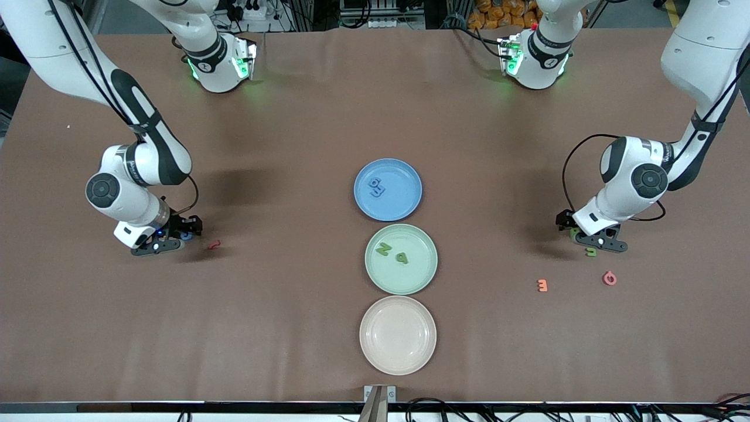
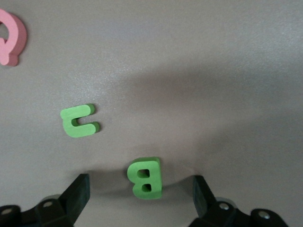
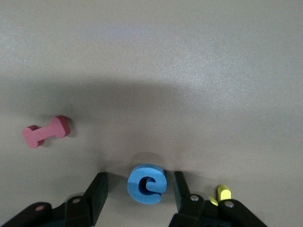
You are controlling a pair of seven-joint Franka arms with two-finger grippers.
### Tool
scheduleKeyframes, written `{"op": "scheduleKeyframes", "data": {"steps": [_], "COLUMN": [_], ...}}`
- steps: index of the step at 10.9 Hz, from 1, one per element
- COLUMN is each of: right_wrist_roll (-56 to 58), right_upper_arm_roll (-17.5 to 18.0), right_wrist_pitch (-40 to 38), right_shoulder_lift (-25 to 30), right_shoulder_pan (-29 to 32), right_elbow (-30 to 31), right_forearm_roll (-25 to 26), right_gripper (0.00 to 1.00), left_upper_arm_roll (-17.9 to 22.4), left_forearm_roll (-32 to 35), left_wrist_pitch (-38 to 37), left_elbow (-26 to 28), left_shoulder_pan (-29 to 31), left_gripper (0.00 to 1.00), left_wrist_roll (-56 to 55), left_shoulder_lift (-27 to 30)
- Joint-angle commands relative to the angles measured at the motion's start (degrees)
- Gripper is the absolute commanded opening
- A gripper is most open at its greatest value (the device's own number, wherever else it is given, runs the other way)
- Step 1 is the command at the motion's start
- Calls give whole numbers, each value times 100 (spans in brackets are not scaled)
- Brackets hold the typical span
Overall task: Sort letters by color into matching plates
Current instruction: 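Grasp the blue c with the right gripper while the left gripper grasps green B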
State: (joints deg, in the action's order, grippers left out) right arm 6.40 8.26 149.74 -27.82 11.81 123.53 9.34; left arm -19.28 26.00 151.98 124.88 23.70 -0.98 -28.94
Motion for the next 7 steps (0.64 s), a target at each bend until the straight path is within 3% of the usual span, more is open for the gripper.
{"op": "scheduleKeyframes", "data": {"steps": [1,3,7], "right_wrist_roll": [247,247,-111], "right_upper_arm_roll": [44,44,79], "right_wrist_pitch": [64,55,-390], "right_shoulder_lift": [58,58,373], "right_shoulder_pan": [155,172,111], "right_elbow": [136,128,110], "right_forearm_roll": [147,147,-203], "right_gripper": [41,1,0], "left_upper_arm_roll": [-58,-58,-120], "left_forearm_roll": [168,160,151], "left_wrist_pitch": [42,42,33], "left_elbow": [-34,-43,-113], "left_shoulder_pan": [109,100,-110], "left_gripper": [0,0,0], "left_wrist_roll": [-69,-78,-762], "left_shoulder_lift": [-41,-41,3]}}
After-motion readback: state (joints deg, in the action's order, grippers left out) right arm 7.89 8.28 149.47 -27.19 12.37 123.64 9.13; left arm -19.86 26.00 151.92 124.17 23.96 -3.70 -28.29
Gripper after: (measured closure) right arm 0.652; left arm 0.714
